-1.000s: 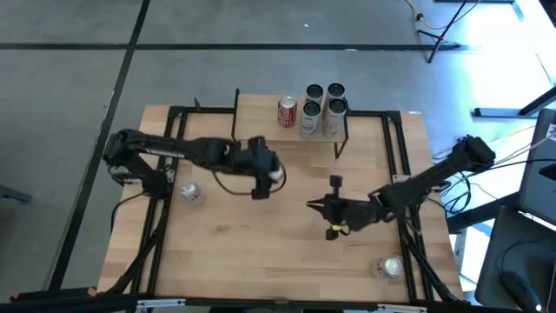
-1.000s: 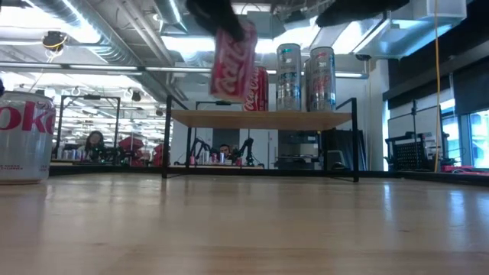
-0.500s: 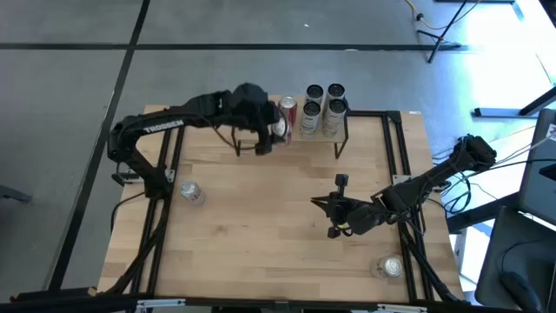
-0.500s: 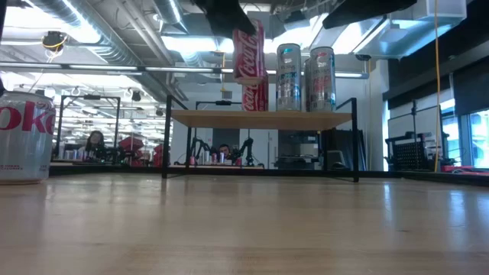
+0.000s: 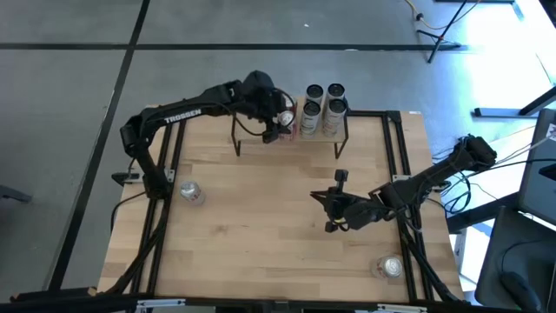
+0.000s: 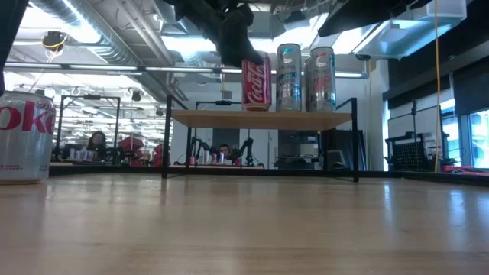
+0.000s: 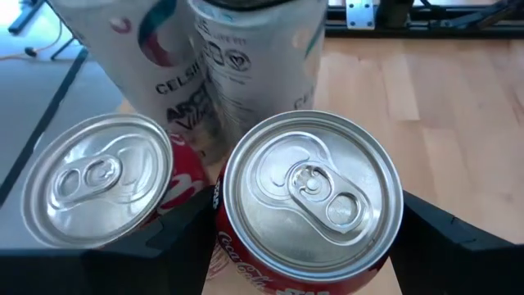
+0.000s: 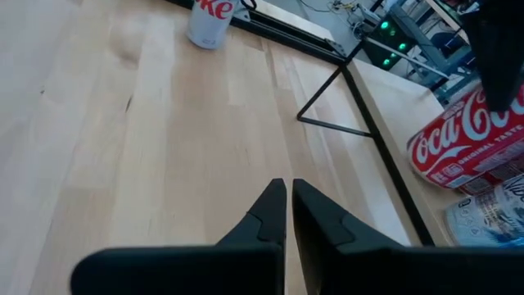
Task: Place canned beverage on shelf
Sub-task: Put the red soda can on the shelf aligned with the other red soda can
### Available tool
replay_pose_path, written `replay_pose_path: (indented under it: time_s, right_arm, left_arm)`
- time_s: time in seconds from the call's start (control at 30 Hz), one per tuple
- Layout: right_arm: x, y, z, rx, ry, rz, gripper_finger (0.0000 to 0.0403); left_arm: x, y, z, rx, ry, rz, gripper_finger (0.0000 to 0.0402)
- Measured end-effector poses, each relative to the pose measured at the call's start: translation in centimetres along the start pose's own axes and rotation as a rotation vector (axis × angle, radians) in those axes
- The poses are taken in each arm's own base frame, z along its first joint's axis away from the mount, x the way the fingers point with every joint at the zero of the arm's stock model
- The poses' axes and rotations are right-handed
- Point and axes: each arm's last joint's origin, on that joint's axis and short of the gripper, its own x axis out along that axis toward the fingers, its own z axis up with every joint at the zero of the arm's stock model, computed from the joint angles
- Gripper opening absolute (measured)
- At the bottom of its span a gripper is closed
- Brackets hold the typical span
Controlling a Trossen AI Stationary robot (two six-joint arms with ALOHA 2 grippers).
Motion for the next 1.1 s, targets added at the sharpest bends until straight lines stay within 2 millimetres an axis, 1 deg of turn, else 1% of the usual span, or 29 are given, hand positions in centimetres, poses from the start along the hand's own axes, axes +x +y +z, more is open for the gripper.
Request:
replay_pose_path:
  time_s: [0.3,0.47,0.57,0.9,1.0,1.1]
  right_arm:
    - [0.0,0.0,0.0,0.001,0.0,0.001,0.0014]
    - [0.0,0.0,0.0,0.008,0.0,0.003,0.0014]
    - [0.0,0.0,0.0,0.008,0.0,0.003,0.0014]
    - [0.0,0.0,0.0,0.01,0.0,0.003,0.0014]
    - [0.0,0.0,0.0,0.009,0.001,0.003,0.0014]
    - [0.0,0.0,0.0,0.01,0.0,0.003,0.0014]
  left_arm:
    - [-0.4,1.9,-0.4,-0.016,-0.024,0.007,0.027]
    - [0.6,2.7,-0.9,-0.029,-0.009,0.007,0.027]
    - [0.6,2.9,-0.9,-0.026,-0.01,0.016,0.027]
    - [1.0,2.3,-0.8,-0.02,-0.012,0.011,0.0271]
    - [1.1,2.1,-0.7,-0.019,-0.012,0.012,0.0285]
    - [1.1,2.0,-0.6,-0.016,-0.011,0.023,0.031]
